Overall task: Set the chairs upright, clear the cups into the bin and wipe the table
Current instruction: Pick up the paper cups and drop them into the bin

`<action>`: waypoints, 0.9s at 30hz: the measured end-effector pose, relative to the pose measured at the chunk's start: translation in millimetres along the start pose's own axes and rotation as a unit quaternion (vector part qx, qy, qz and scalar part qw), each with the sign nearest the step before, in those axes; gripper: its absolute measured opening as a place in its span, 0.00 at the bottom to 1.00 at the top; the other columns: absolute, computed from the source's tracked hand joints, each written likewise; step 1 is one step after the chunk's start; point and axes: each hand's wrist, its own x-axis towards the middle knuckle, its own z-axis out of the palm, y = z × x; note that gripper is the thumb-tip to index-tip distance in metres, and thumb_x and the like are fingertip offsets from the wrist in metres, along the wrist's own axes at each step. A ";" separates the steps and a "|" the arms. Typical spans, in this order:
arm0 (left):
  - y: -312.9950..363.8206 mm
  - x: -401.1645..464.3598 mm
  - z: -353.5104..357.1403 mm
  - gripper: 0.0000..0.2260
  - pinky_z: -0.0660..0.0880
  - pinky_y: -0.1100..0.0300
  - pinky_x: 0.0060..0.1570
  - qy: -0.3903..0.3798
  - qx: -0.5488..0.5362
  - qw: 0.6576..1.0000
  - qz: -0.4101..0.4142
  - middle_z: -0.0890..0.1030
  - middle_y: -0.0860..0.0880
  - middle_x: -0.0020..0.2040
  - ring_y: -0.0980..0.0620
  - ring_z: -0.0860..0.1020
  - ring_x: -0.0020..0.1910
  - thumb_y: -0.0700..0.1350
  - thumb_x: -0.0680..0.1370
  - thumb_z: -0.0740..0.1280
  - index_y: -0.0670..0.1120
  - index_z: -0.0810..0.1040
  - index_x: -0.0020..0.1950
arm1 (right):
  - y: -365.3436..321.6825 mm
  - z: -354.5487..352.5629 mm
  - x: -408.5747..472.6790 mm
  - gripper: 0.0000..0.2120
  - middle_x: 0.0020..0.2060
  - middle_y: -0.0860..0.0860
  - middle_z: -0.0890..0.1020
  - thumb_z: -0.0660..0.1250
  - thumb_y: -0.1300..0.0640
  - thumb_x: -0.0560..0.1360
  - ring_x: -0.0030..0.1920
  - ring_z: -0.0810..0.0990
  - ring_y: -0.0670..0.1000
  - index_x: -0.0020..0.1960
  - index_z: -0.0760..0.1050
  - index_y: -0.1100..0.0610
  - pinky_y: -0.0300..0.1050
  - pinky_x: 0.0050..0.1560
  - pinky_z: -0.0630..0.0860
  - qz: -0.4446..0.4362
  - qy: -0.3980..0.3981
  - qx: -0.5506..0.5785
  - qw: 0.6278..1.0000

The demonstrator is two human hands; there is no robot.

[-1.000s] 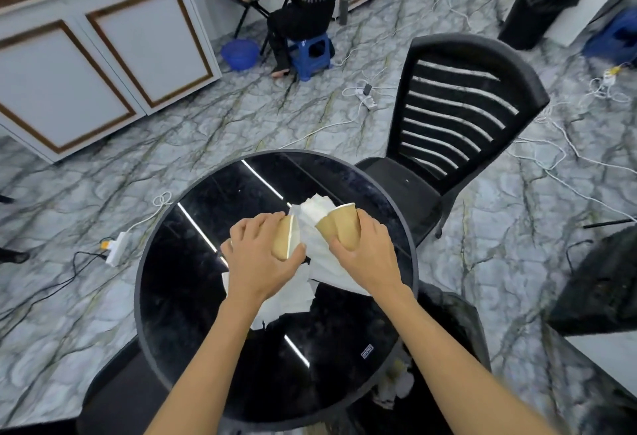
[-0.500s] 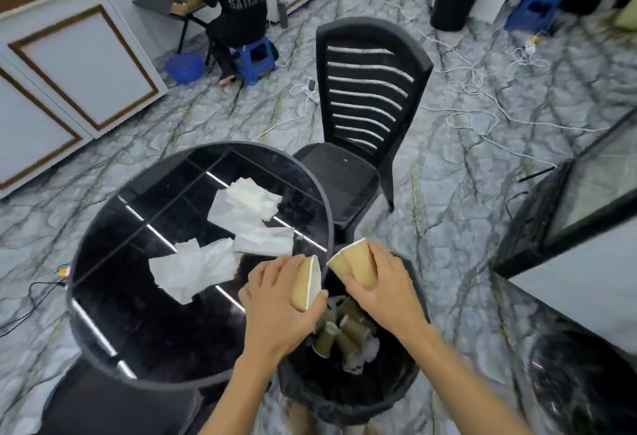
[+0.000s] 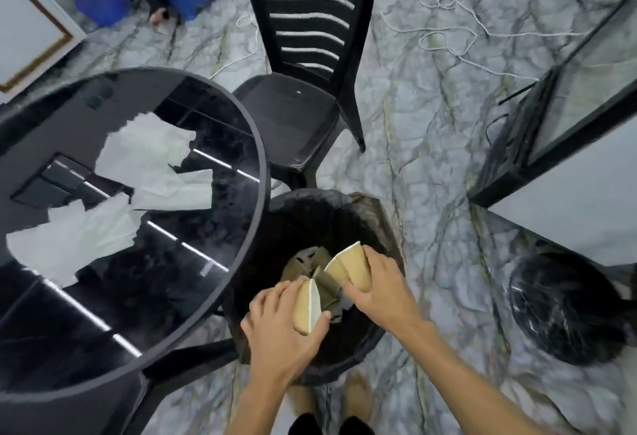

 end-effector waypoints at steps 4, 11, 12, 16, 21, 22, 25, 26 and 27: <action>-34.1 24.6 50.2 0.32 0.63 0.43 0.68 -0.024 0.024 0.999 -0.029 0.70 0.61 0.70 0.51 0.61 0.70 0.72 0.69 0.62 0.63 0.67 0.72 | 37.6 57.9 15.4 0.39 0.67 0.52 0.73 0.67 0.39 0.75 0.65 0.69 0.53 0.78 0.58 0.56 0.47 0.63 0.69 0.020 -0.027 -0.020 0.999; -86.6 48.3 109.9 0.33 0.63 0.43 0.68 -0.054 0.076 0.995 -0.043 0.71 0.59 0.70 0.49 0.64 0.70 0.73 0.69 0.61 0.61 0.69 0.72 | 71.1 126.3 44.0 0.35 0.61 0.56 0.77 0.64 0.38 0.73 0.60 0.74 0.59 0.73 0.66 0.58 0.54 0.59 0.74 0.017 -0.078 -0.046 0.996; -90.8 50.0 114.9 0.33 0.63 0.44 0.68 -0.055 0.078 0.994 -0.045 0.72 0.59 0.70 0.48 0.64 0.70 0.73 0.70 0.61 0.60 0.69 0.71 | 72.7 131.9 45.9 0.37 0.60 0.57 0.78 0.60 0.35 0.72 0.60 0.74 0.59 0.72 0.67 0.59 0.55 0.59 0.74 0.019 -0.082 -0.046 0.995; -98.6 52.6 124.4 0.31 0.63 0.46 0.68 -0.049 0.061 0.996 -0.050 0.73 0.57 0.69 0.49 0.66 0.70 0.71 0.71 0.62 0.59 0.71 0.71 | 78.2 146.2 50.1 0.29 0.58 0.56 0.78 0.62 0.41 0.75 0.60 0.75 0.59 0.67 0.71 0.60 0.55 0.58 0.75 0.022 -0.087 -0.037 0.995; -93.8 55.0 119.8 0.31 0.62 0.46 0.69 -0.043 0.046 0.997 -0.047 0.72 0.57 0.70 0.50 0.65 0.71 0.72 0.71 0.58 0.59 0.70 0.71 | 75.8 147.4 51.9 0.23 0.55 0.55 0.79 0.65 0.46 0.76 0.57 0.76 0.57 0.64 0.73 0.60 0.53 0.55 0.75 -0.002 -0.061 -0.036 0.997; -91.6 55.8 117.4 0.32 0.62 0.46 0.69 -0.042 0.040 0.997 -0.048 0.72 0.57 0.70 0.50 0.64 0.71 0.72 0.71 0.57 0.59 0.70 0.71 | 73.2 145.4 52.0 0.24 0.55 0.54 0.79 0.63 0.43 0.76 0.57 0.76 0.57 0.64 0.73 0.59 0.53 0.55 0.75 -0.007 -0.055 -0.038 0.998; -84.4 58.2 109.1 0.31 0.61 0.45 0.70 -0.034 0.026 0.998 -0.047 0.72 0.58 0.70 0.50 0.64 0.71 0.71 0.72 0.58 0.59 0.70 0.71 | 63.1 138.4 51.7 0.30 0.57 0.52 0.79 0.55 0.37 0.74 0.58 0.76 0.55 0.64 0.74 0.57 0.52 0.57 0.74 -0.033 -0.037 -0.057 0.997; -82.0 59.0 106.4 0.31 0.61 0.45 0.70 -0.032 0.025 0.998 -0.045 0.72 0.58 0.70 0.51 0.64 0.71 0.71 0.72 0.59 0.59 0.69 0.71 | 60.1 135.8 51.5 0.31 0.58 0.51 0.79 0.54 0.36 0.73 0.59 0.76 0.54 0.65 0.74 0.57 0.51 0.58 0.73 -0.040 -0.033 -0.060 0.997; -79.2 58.9 102.3 0.30 0.61 0.45 0.70 -0.031 0.024 0.998 -0.043 0.72 0.58 0.71 0.51 0.64 0.71 0.71 0.72 0.59 0.60 0.69 0.72 | 56.9 132.6 50.9 0.32 0.60 0.51 0.79 0.53 0.36 0.72 0.61 0.75 0.54 0.65 0.73 0.56 0.51 0.59 0.72 -0.047 -0.030 -0.059 0.997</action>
